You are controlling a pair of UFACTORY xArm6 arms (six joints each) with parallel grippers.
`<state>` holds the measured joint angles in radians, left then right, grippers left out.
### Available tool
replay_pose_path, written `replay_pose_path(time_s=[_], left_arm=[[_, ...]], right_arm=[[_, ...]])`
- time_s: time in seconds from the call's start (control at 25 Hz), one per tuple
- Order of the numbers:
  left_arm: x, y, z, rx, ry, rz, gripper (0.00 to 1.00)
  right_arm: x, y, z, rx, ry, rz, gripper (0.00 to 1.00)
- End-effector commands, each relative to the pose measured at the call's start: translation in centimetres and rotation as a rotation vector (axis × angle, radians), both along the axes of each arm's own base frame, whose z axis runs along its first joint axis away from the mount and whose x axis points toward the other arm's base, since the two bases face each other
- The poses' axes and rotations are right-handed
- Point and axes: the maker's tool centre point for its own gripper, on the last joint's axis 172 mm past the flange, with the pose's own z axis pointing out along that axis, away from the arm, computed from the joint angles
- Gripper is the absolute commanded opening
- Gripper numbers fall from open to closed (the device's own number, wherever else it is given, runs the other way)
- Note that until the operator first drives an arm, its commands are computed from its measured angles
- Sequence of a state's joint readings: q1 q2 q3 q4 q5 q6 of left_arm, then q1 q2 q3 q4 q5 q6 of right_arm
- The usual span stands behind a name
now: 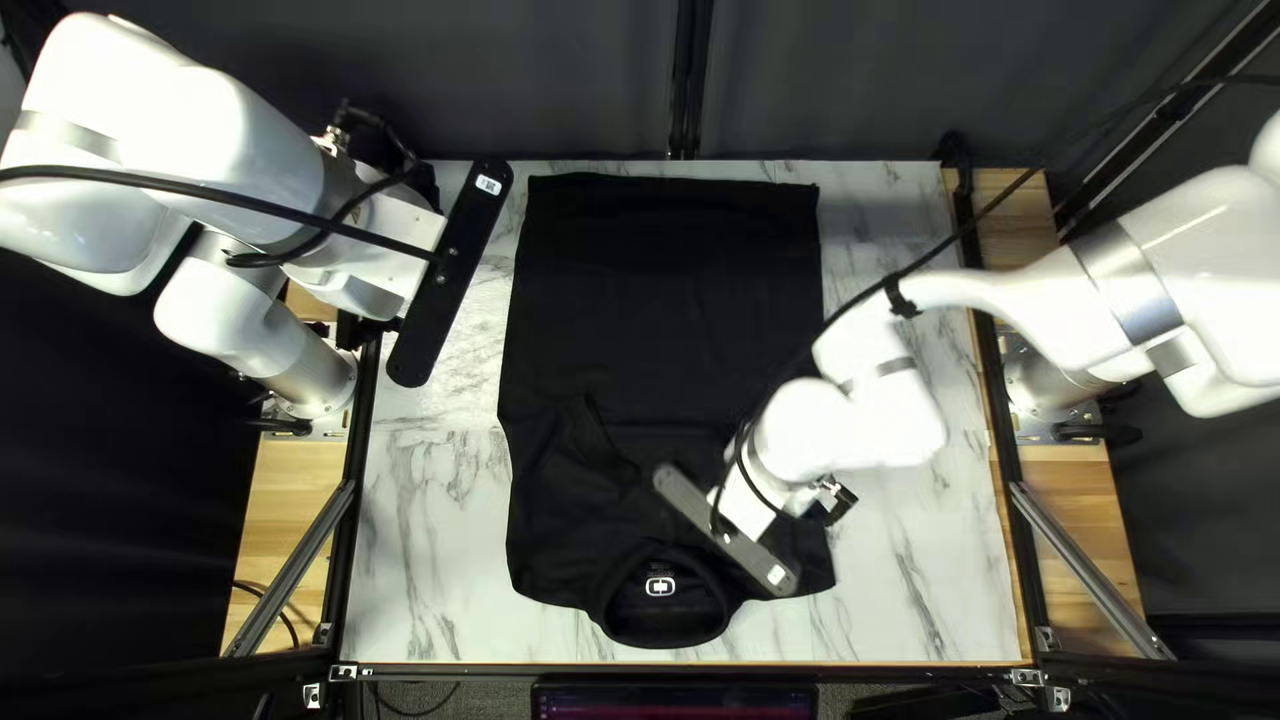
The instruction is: Fold t-shirt
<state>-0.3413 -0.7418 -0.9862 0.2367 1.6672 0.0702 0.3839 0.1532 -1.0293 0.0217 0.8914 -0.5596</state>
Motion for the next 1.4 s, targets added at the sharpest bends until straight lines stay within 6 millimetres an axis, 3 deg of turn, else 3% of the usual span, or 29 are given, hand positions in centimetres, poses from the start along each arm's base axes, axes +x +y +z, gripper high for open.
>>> replay_pose_path(time_s=[0.04,0.32,0.6,0.92,1.08,1.12,1.2,1.28,1.32,1.4], left_arm=[[0.0,0.0,0.0,0.0,0.0,0.0,1.0],[0.0,0.0,0.0,0.0,0.0,0.0,1.0],[0.0,0.0,0.0,0.0,0.0,0.0,1.0],[0.0,0.0,0.0,0.0,0.0,0.0,1.0],[0.0,0.0,0.0,0.0,0.0,0.0,1.0],[0.0,0.0,0.0,0.0,0.0,0.0,1.0],[0.0,0.0,0.0,0.0,0.0,0.0,1.0],[0.0,0.0,0.0,0.0,0.0,0.0,1.0],[0.0,0.0,0.0,0.0,0.0,0.0,1.0],[0.0,0.0,0.0,0.0,0.0,0.0,1.0]], right_arm=[[0.7,0.3,-0.5,0.009,-0.014,0.051,1.0],[2.6,0.6,-3.8,0.002,0.002,0.221,1.0],[2.4,0.9,-5.2,0.004,0.033,0.28,1.0],[1.9,-0.1,-7.4,0.01,0.104,0.322,1.0],[1.7,-0.4,-7.3,0.017,0.129,0.329,0.93],[1.6,-0.4,-7.2,0.02,0.138,0.333,0.83],[1.5,-0.4,-7.1,0.022,0.152,0.338,0.74],[1.5,-0.4,-7.1,0.026,0.163,0.344,0.51],[1.5,-0.2,-7.2,0.029,0.171,0.352,0.47],[1.7,0.1,-7.5,0.033,0.184,0.366,0.49]])
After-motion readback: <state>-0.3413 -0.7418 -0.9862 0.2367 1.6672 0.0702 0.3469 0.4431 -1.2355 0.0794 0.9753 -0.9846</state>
